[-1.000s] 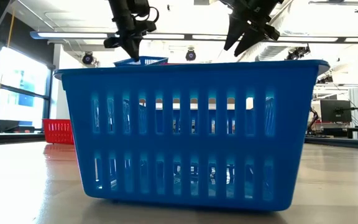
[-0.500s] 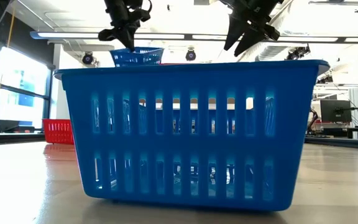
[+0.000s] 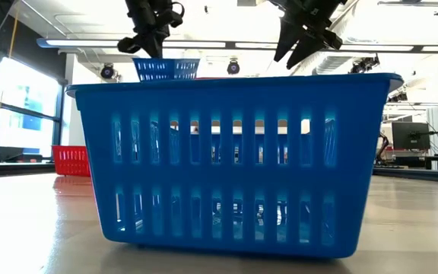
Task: Stack baskets on shelf by color
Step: Stack the top blue basket into the blue basket on the shelf
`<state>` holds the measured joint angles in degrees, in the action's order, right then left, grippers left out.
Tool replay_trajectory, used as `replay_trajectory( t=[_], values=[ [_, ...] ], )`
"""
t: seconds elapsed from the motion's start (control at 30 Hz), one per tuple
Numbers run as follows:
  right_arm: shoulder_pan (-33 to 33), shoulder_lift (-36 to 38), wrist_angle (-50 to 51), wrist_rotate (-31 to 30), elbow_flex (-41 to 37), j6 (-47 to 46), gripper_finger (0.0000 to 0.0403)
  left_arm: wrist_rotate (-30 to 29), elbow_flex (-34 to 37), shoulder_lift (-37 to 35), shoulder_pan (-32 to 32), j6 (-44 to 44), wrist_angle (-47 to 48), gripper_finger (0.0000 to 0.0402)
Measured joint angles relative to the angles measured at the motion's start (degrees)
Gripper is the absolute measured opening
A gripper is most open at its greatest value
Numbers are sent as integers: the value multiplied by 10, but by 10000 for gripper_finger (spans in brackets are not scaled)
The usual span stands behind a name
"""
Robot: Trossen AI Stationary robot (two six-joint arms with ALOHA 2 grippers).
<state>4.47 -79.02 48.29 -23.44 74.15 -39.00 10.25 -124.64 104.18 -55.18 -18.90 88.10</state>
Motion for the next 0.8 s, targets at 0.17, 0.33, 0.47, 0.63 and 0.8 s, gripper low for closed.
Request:
replay_trajectory(
  t=[0.17, 0.33, 0.47, 0.63, 0.8],
  values=[
    [0, 0, 0, 0, 0, 0, 161, 1, 0, 6, 0, 1, 14, 8],
    [0, 0, 0, 0, 0, 0, 161, -2, 0, 18, 0, 7, 14, 8],
    [0, 0, 0, 0, 0, 0, 161, 0, 0, 29, 0, 9, 15, 8],
    [0, 0, 0, 1, 0, 0, 161, 1, 0, 37, 0, 8, 15, 8],
    [0, 0, 0, 1, 0, 0, 161, 12, 0, 50, 0, -4, 16, 11]
  ],
)
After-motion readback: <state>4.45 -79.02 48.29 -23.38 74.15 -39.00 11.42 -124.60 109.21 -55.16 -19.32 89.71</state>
